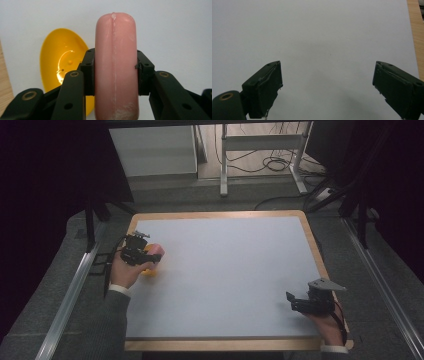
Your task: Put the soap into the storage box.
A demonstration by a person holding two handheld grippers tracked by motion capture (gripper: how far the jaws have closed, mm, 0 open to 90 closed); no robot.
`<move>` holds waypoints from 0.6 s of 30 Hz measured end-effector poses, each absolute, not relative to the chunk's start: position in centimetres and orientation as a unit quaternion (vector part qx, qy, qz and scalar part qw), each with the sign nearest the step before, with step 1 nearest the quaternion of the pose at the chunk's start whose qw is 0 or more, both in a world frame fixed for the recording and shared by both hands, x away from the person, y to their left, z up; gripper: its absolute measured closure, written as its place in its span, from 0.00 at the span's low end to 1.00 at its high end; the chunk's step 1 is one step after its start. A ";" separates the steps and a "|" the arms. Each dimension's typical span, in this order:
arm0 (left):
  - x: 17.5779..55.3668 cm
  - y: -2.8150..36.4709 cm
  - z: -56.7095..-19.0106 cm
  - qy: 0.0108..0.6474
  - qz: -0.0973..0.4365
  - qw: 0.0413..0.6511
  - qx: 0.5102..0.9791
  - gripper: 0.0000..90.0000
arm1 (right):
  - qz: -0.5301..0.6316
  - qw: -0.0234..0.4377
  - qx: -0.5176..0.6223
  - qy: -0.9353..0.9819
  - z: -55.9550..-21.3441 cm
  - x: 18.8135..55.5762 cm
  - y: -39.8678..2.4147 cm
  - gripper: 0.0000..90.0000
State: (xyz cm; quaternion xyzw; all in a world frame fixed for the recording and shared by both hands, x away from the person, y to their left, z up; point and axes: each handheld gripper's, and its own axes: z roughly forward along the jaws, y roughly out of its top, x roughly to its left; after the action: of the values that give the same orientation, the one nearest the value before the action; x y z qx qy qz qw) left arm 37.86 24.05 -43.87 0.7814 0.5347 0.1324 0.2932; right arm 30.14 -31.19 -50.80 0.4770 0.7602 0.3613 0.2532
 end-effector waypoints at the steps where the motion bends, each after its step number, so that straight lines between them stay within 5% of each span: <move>1: 37.9 24.2 -43.9 0.537 0.132 0.295 0.779 0.67 | 0.362 0.253 0.477 0.760 -50.8 30.1 -31.2 0.10; 18: 38.9 26.6 -43.7 0.565 0.143 0.292 0.758 0.67 | 0.360 0.255 0.477 0.761 -50.8 30.1 -31.0 0.10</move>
State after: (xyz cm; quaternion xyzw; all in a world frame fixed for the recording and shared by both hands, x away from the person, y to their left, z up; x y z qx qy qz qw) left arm 38.93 26.60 -43.69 0.7583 0.5649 0.1434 0.2920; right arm 30.09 -31.03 -50.75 0.4766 0.7605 0.3597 0.2549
